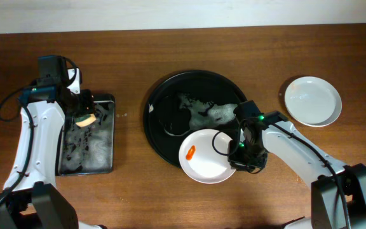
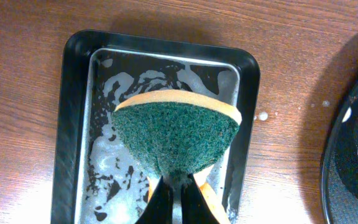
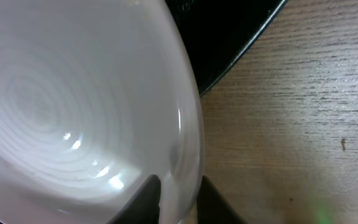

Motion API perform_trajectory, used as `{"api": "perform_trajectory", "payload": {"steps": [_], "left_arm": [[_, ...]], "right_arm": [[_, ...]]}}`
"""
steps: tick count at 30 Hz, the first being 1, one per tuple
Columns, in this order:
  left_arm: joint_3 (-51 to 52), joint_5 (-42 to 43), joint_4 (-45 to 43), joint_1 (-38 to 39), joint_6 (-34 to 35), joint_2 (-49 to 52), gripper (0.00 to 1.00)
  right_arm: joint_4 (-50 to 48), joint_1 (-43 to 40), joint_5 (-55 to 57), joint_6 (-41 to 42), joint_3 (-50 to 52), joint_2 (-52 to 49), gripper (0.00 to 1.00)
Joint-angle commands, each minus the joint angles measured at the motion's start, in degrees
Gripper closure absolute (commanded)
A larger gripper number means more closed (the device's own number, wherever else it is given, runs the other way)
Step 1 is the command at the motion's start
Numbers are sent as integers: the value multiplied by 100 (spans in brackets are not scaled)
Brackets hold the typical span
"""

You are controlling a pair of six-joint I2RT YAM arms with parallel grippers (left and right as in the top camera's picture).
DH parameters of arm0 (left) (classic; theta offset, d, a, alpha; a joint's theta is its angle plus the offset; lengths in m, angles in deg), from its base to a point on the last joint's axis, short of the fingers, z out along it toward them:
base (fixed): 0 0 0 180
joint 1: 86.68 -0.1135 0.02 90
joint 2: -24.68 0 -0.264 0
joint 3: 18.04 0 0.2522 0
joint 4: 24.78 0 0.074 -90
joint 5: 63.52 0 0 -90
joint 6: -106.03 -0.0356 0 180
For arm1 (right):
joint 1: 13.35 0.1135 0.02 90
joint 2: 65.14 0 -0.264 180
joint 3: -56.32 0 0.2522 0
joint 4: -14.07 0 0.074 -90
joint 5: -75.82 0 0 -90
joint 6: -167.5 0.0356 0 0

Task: Clean dirty plates on tray and stack at the side
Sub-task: 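Lift the last plate with right gripper and scrub it with sponge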

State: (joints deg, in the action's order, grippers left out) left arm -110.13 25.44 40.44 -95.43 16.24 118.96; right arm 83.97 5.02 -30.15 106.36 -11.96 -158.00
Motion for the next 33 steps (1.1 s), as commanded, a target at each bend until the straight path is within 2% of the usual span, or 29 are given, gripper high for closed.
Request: {"api": "perform_trajectory", "payload": {"steps": [1, 2, 4, 5, 10, 13, 17, 18, 21, 23, 28, 33], "left_arm": [[-81, 42, 4, -13, -46, -153, 100], [-81, 44, 4, -13, -46, -153, 100], [-81, 157, -17, -13, -46, -153, 100], [-81, 190, -37, -13, -46, -153, 100], [-81, 461, -44, -13, -48, -153, 100], [-81, 1139, -101, 85, -138, -153, 100], [-81, 2127, -328, 793, -175, -151, 99], [-79, 2437, -468, 1104, -81, -151, 100], [-74, 2417, -1176, 2142, 708, 0, 100], [-74, 2415, -1585, 2710, 1320, 483, 100], [-74, 2358, -2229, 3368, 2527, 1810, 100], [-74, 1856, -2339, 3840, 2914, 2315, 100]], "right_arm": [[-352, 28, 37, 219, 17, 11, 92], [-476, -11, 186, 232, -28, 13, 96], [-697, -131, 841, 133, -400, 13, 96], [-1121, -131, 1075, 33, -474, 11, 96], [-2400, -116, 1458, 35, -474, -149, 96], [-2601, -118, 1449, 7, -474, -776, 96], [-2553, -109, 1366, -9, -474, -780, 96], [-2555, -109, 1366, -9, -474, -780, 96], [-2553, -109, 1366, -11, -476, -780, 96], [-2551, -109, 1366, -13, -476, -780, 96], [-2511, -109, 1364, -57, -479, -774, 96], [-2243, -109, 1368, -249, -758, -706, 96]]}}
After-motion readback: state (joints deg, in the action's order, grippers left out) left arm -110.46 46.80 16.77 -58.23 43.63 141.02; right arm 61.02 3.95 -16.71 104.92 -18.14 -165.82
